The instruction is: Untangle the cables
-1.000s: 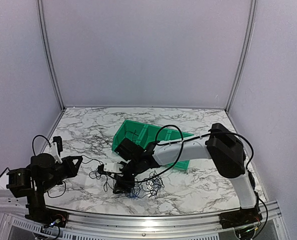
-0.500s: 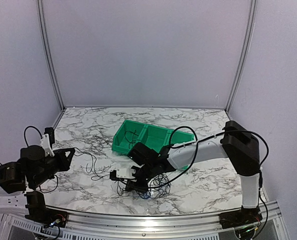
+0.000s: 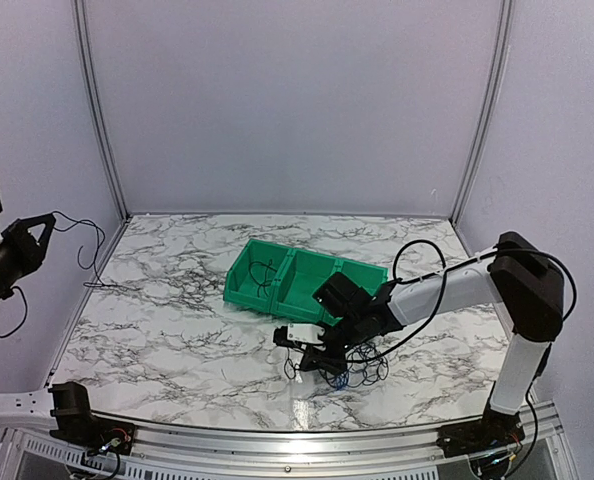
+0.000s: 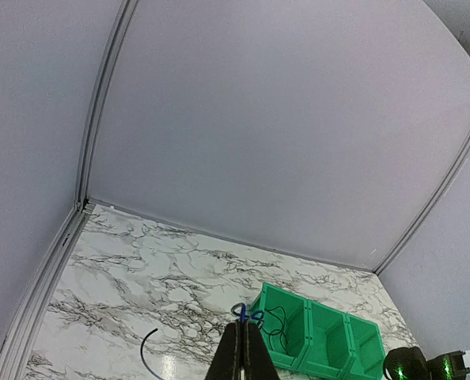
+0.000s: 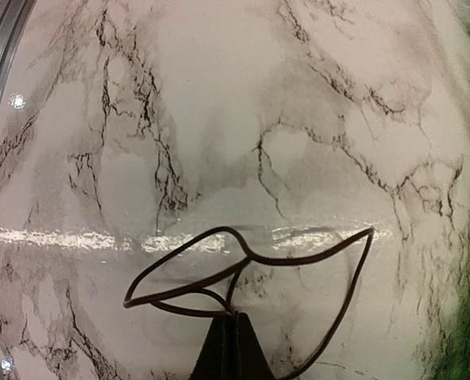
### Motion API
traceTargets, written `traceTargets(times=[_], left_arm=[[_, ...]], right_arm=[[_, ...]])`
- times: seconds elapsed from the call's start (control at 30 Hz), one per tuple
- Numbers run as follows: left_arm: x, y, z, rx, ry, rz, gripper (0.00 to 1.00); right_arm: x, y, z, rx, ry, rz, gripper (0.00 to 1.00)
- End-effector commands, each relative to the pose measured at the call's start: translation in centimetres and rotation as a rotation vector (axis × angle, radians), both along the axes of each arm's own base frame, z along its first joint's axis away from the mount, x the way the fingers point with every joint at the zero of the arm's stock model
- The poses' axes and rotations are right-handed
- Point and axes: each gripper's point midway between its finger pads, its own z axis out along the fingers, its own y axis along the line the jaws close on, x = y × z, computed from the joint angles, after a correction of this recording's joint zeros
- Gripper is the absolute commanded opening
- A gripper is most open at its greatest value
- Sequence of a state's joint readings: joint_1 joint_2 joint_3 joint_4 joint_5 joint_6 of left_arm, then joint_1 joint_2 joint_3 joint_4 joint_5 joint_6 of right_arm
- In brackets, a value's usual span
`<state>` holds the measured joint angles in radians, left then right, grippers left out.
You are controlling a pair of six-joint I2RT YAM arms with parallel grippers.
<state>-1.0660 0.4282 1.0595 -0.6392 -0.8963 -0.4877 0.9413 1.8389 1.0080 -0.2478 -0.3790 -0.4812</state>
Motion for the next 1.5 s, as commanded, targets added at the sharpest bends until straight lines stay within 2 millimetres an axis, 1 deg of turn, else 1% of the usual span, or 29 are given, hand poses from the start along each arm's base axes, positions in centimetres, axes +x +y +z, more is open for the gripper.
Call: traceTargets(times=[0.0,0.03,0.1,0.17,0.23,0.3,0.43,0.5,0.6,0.67,0.77,0.8,0.9,0.93,1.0,1.1,1.2,1.3,1.37,1.47], left_arm=[[0.3,0.4,-1.5,0.136,0.040,0.038,0.00],[0.5,-0.2,-2.1,0.144,0.054,0.025,0.00],[0.9,-1.6,-3.4,0.155,0.086,-0.003,0.00],[1.3,-2.9,-4.7,0.171,0.114,-0.025,0.00],[1.6,-4.1,-5.8,0.180,0.134,-0.048,0.00],[1.9,-5.1,-6.7,0.185,0.143,-0.071,0.00],[2.4,-7.3,-7.9,0.173,0.143,-0.119,0.00],[2.7,-8.5,-8.4,0.165,0.143,-0.147,0.00],[3.2,-10.5,-9.1,0.160,0.150,-0.185,0.00],[3.6,-11.9,-9.7,0.151,0.154,-0.213,0.00],[4.1,-13.9,-10.3,0.126,0.153,-0.250,0.00],[4.2,-14.7,-10.2,0.107,0.145,-0.268,0.00],[4.6,-16.8,-10.2,0.086,0.144,-0.313,0.00],[4.8,-17.3,-10.1,0.080,0.142,-0.324,0.00],[5.0,-18.4,-9.8,0.064,0.137,-0.346,0.00],[5.2,-19.7,-9.0,0.036,0.120,-0.379,0.00],[5.4,-20.7,-8.6,0.034,0.118,-0.402,0.00],[5.4,-21.1,-8.5,0.037,0.121,-0.414,0.00],[5.3,-21.1,-8.5,0.034,0.120,-0.415,0.00],[5.3,-20.9,-8.4,0.027,0.117,-0.412,0.00]], right_arm=[[0.2,-2.0,-1.3,-0.078,0.026,-0.020,0.00],[0.2,-1.8,-0.9,-0.068,0.023,-0.010,0.05],[0.3,-1.4,0.3,-0.044,0.012,-0.002,0.11],[0.2,-1.1,1.8,-0.012,-0.003,0.012,0.21],[0.0,-0.8,3.7,0.028,-0.013,0.032,0.36],[-0.4,-0.6,6.1,0.070,-0.027,0.063,0.46],[-0.6,-0.3,11.3,0.151,-0.094,0.104,0.57],[-0.4,-0.1,13.9,0.195,-0.133,0.108,0.61],[0.3,0.6,16.7,0.248,-0.178,0.089,0.65],[0.9,1.3,17.8,0.270,-0.189,0.076,0.65],[1.3,2.7,18.2,0.288,-0.178,0.085,0.66],[1.3,3.3,18.2,0.294,-0.179,0.094,0.66],[1.2,5.0,17.3,0.287,-0.197,0.123,0.68],[1.2,5.6,16.6,0.273,-0.200,0.131,0.68],[1.0,6.6,15.8,0.264,-0.206,0.151,0.71],[1.5,7.9,15.2,0.273,-0.237,0.154,0.73],[2.2,8.4,14.8,0.275,-0.271,0.139,0.73],[2.7,8.4,14.5,0.282,-0.299,0.120,0.72],[2.8,8.4,14.4,0.290,-0.307,0.118,0.68],[2.7,8.3,13.9,0.291,-0.306,0.122,0.59]])
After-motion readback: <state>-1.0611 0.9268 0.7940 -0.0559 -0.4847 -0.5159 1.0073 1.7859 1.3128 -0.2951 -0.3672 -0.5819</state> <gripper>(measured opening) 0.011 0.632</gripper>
